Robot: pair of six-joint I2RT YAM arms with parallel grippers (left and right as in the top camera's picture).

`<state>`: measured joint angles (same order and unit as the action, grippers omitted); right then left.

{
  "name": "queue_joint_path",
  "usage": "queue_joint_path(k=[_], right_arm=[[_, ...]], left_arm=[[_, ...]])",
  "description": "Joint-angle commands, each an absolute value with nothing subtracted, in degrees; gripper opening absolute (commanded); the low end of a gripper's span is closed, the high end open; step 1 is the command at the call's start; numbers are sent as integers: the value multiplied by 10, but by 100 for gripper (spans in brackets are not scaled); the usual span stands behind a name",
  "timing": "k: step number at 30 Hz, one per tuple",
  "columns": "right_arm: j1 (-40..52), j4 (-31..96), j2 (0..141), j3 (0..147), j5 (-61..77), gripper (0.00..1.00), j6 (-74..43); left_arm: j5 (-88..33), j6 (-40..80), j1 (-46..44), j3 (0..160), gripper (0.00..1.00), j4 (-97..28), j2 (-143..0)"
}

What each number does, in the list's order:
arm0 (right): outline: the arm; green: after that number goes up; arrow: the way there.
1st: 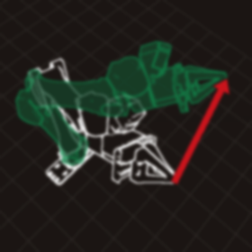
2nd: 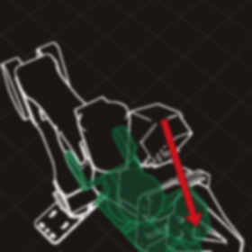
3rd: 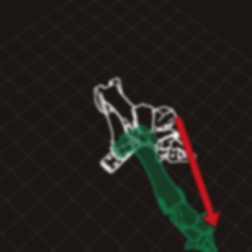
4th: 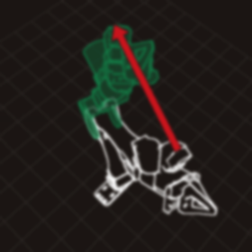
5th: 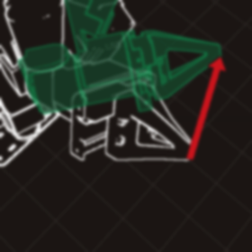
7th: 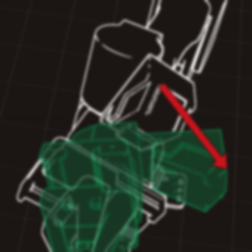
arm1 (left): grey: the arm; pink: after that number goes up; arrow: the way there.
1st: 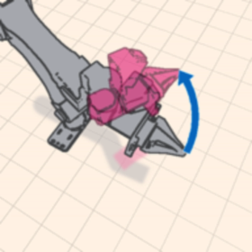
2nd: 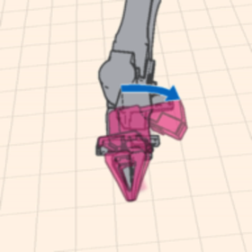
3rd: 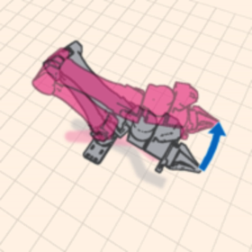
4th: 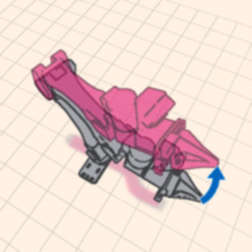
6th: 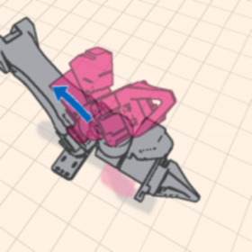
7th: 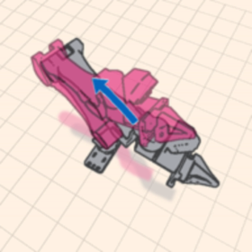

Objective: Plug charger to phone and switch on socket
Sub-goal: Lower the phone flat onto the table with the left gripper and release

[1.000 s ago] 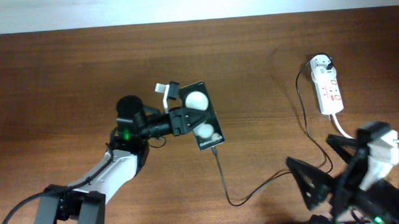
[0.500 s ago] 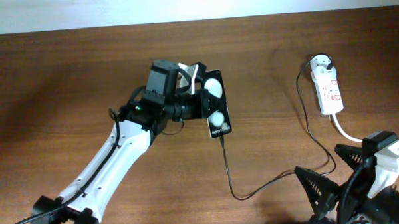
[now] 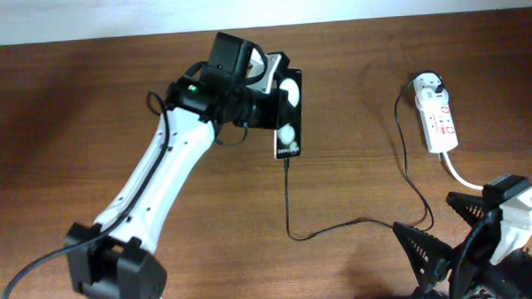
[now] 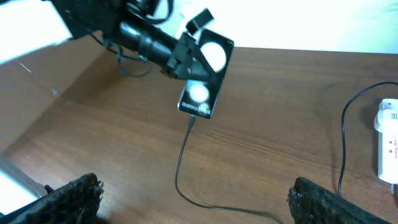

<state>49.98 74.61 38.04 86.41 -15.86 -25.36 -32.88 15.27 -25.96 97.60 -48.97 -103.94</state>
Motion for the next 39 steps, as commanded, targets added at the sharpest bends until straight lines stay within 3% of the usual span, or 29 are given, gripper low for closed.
queue_joint_path(k=[1, 7, 10, 14, 39], right_arm=[[498, 745, 378, 867, -168, 99, -253], [498, 745, 378, 867, -168, 99, -253], [498, 745, 378, 867, -168, 99, -253], [498, 745, 378, 867, -168, 99, -253], [498, 745, 378, 867, -168, 99, -253]], left_arm=[[-331, 59, -283, 992, 0, -510, -1104], [-332, 49, -281, 992, 0, -479, -1228], [-331, 120, -265, 992, 0, -433, -1257], [-332, 172, -244, 992, 0, -375, -1260], [-291, 167, -262, 972, 1, -354, -1316]])
